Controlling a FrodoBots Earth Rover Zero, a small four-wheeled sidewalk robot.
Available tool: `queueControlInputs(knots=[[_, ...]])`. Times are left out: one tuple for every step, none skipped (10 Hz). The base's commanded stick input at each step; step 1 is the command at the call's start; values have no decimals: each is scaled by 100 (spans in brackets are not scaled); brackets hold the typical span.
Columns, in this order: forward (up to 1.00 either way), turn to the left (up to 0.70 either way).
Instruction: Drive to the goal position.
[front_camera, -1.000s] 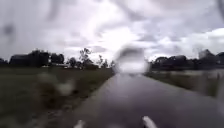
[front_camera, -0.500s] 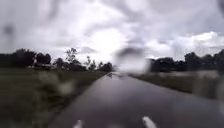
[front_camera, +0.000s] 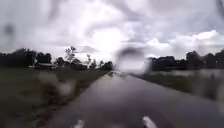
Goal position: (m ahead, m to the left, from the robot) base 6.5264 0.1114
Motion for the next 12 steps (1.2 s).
queueControlInputs(knots=[[85,0],[85,0],[85,0],[85,0],[85,0],[85,0],[85,0],[85,0],[85,0],[85,0],[85,0],[85,0]])
